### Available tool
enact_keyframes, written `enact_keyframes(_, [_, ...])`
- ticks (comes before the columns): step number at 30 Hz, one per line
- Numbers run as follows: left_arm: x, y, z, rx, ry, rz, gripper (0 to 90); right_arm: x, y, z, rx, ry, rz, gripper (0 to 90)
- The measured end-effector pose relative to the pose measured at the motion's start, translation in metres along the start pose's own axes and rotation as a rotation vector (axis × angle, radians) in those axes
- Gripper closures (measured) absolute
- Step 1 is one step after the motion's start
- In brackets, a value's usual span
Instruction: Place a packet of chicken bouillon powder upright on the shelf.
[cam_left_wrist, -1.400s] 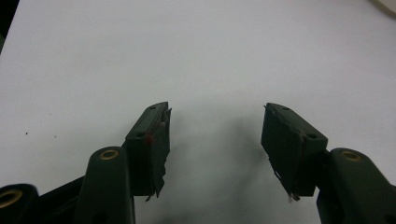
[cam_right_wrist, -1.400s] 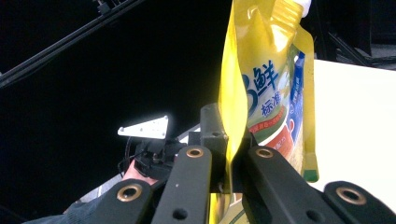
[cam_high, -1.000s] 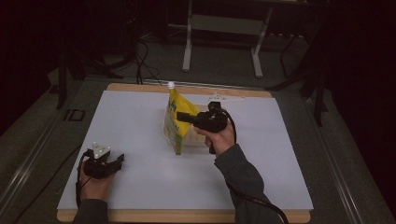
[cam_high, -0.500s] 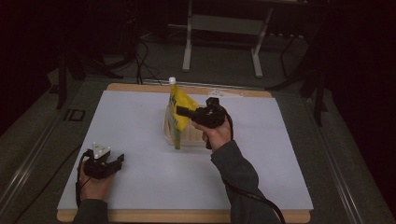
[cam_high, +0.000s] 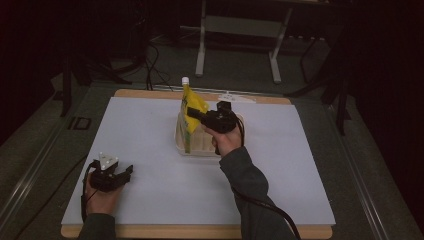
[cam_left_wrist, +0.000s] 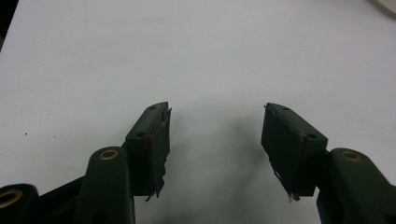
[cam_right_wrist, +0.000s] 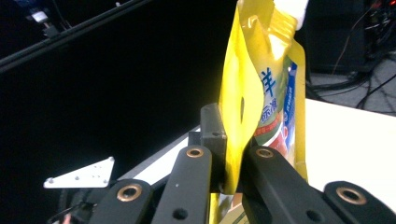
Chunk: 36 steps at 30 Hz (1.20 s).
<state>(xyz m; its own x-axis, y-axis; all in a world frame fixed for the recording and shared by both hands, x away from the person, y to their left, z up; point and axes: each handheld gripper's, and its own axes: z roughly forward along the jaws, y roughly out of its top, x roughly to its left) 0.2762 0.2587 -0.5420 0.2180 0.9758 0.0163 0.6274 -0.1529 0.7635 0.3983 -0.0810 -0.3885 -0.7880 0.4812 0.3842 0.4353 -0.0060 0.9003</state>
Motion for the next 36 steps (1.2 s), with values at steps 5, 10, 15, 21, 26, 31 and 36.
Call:
enact_keyframes(5, [0.000, 0.000, 0.000, 0.000, 0.000, -0.001, 41.6, 0.001, -0.001, 0.006, 0.000, -0.029, -0.013, 90.0])
enact_keyframes(10, [0.000, 0.000, 0.000, -0.001, -0.003, -0.008, 41.6, 0.001, -0.003, 0.012, -0.028, -0.073, -0.016, 90.0])
enact_keyframes(15, [0.001, 0.000, 0.000, -0.001, -0.004, -0.009, 41.6, -0.001, -0.004, 0.020, -0.030, -0.092, 0.006, 90.0])
enact_keyframes(21, [0.001, 0.000, -0.001, -0.003, -0.008, -0.013, 41.6, 0.003, -0.008, 0.029, -0.037, -0.152, -0.040, 90.0])
enact_keyframes(26, [0.002, 0.000, -0.001, -0.004, -0.009, -0.013, 41.6, 0.004, -0.011, 0.034, -0.040, -0.191, -0.065, 90.0])
enact_keyframes(31, [0.002, 0.000, -0.001, -0.007, -0.013, -0.018, 41.6, -0.001, -0.015, 0.038, -0.050, -0.216, -0.041, 90.0])
enact_keyframes(36, [0.002, 0.000, -0.001, -0.005, -0.012, -0.017, 41.6, -0.002, -0.019, 0.040, -0.044, -0.219, -0.019, 90.0])
